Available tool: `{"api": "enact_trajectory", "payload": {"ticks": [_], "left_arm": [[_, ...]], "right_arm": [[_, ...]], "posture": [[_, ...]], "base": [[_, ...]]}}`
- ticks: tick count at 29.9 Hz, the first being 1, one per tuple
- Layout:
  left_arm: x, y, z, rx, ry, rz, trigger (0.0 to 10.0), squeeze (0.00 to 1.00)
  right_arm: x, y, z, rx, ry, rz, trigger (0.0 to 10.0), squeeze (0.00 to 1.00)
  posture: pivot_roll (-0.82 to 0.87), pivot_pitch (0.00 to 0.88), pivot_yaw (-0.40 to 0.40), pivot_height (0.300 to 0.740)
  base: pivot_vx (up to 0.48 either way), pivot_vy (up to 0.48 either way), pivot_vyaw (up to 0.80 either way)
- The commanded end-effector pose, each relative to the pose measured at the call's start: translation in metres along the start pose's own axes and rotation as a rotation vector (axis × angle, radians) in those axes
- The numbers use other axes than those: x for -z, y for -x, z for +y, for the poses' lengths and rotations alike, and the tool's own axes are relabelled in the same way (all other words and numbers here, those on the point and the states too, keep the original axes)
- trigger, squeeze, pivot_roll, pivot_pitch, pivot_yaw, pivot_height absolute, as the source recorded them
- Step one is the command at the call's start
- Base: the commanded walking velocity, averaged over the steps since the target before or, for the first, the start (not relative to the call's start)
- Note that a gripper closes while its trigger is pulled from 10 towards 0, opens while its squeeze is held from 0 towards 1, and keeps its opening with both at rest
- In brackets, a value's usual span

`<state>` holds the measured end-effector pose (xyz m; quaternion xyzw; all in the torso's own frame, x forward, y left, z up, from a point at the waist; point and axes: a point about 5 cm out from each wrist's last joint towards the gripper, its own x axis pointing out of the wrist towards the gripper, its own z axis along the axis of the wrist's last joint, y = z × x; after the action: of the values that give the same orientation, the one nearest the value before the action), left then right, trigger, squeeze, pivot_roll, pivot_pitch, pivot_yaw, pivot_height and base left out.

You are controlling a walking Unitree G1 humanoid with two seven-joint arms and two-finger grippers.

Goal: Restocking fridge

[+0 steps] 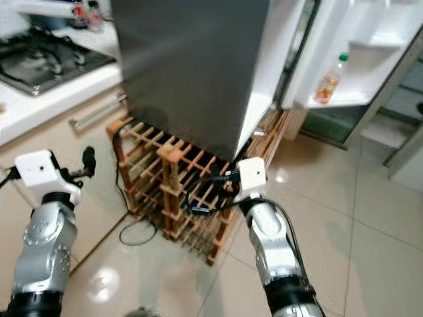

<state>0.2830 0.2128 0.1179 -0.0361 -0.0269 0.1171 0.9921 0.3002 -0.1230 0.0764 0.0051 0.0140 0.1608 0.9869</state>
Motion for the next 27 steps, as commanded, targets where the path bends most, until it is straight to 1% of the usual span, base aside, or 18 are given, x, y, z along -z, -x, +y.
{"api": "enact_trajectory", "payload": {"ticks": [1, 2, 4, 6, 10, 14, 15, 17, 20, 21, 23, 24, 27], "left_arm": [[-0.001, 0.001, 0.0, -0.005, -0.015, -0.006, 10.0, 0.0], [-0.001, 0.001, 0.0, -0.005, -0.014, -0.007, 10.0, 0.0], [-0.002, 0.002, -0.004, 0.007, -0.049, -0.022, 10.0, 0.0], [-0.003, 0.002, -0.006, 0.016, -0.063, -0.033, 10.0, 0.0], [-0.004, 0.003, -0.01, 0.023, -0.074, -0.041, 10.0, 0.0], [-0.004, 0.003, -0.016, 0.036, -0.132, -0.042, 10.0, 0.0], [-0.004, 0.003, -0.016, 0.025, -0.136, -0.037, 10.0, 0.0], [-0.003, 0.001, -0.014, -0.006, -0.127, -0.02, 10.0, 0.0], [-0.003, 0.0, -0.008, -0.055, -0.179, -0.013, 10.0, 0.0], [0.0, -0.001, -0.001, -0.117, -0.211, 0.01, 10.0, 0.0], [0.0, -0.002, 0.001, -0.133, -0.218, 0.016, 10.0, 0.0], [0.0, -0.002, 0.004, -0.157, -0.254, 0.019, 10.0, 0.0], [-0.001, -0.001, 0.006, -0.17, -0.256, 0.012, 10.0, 0.0]], "right_arm": [[-0.004, -0.003, 0.002, -0.019, -0.004, -0.016, 10.0, 0.0], [-0.003, -0.003, 0.002, -0.023, -0.007, -0.016, 10.0, 0.0], [-0.002, -0.003, 0.003, -0.031, -0.023, -0.013, 10.0, 0.0], [-0.002, -0.003, 0.003, -0.035, -0.026, -0.015, 10.0, 0.0], [-0.002, -0.003, 0.003, -0.038, -0.03, -0.015, 10.0, 0.0], [-0.002, -0.003, 0.003, -0.039, -0.033, -0.015, 10.0, 0.0], [-0.002, -0.003, 0.002, -0.039, -0.033, -0.015, 10.0, 0.0], [-0.003, -0.004, 0.002, -0.034, -0.033, -0.017, 10.0, 0.0], [-0.002, -0.005, 0.002, -0.025, -0.043, -0.014, 10.0, 0.0], [-0.002, -0.007, 0.007, -0.037, -0.047, -0.012, 10.0, 0.0], [-0.002, -0.007, 0.008, -0.041, -0.047, -0.012, 10.0, 0.0], [-0.003, -0.008, 0.01, -0.047, -0.045, -0.015, 10.0, 0.0], [-0.003, -0.008, 0.009, -0.048, -0.044, -0.015, 10.0, 0.0]], "posture": [[-0.01, 0.0, -0.062, 0.74], [-0.01, 0.0, -0.062, 0.74], [-0.01, 0.0, -0.068, 0.74], [-0.01, 0.0, -0.069, 0.74], [-0.01, 0.0, -0.072, 0.74], [-0.01, 0.0, -0.076, 0.74], [-0.01, 0.0, -0.076, 0.74], [-0.01, 0.0, -0.076, 0.74], [-0.01, 0.0, -0.075, 0.74], [-0.01, 0.0, -0.075, 0.74], [-0.01, 0.0, -0.075, 0.74], [-0.01, 0.0, -0.078, 0.74], [0.0, 0.0, -0.083, 0.74]], "base": [[0.0, 0.0, 0.5], [0.0, 0.0, 0.5], [0.0, 0.0, 0.49], [0.0, 0.0, 0.49], [0.0, 0.0, 0.49], [0.0, 0.0, 0.49], [0.0, -0.48, 0.49], [0.0, -0.48, 0.48], [0.0, -0.48, 0.47], [0.0, -0.48, 0.44], [0.0, -0.48, 0.44], [0.0, -0.48, 0.44], [0.0, -0.48, 0.44]]}}
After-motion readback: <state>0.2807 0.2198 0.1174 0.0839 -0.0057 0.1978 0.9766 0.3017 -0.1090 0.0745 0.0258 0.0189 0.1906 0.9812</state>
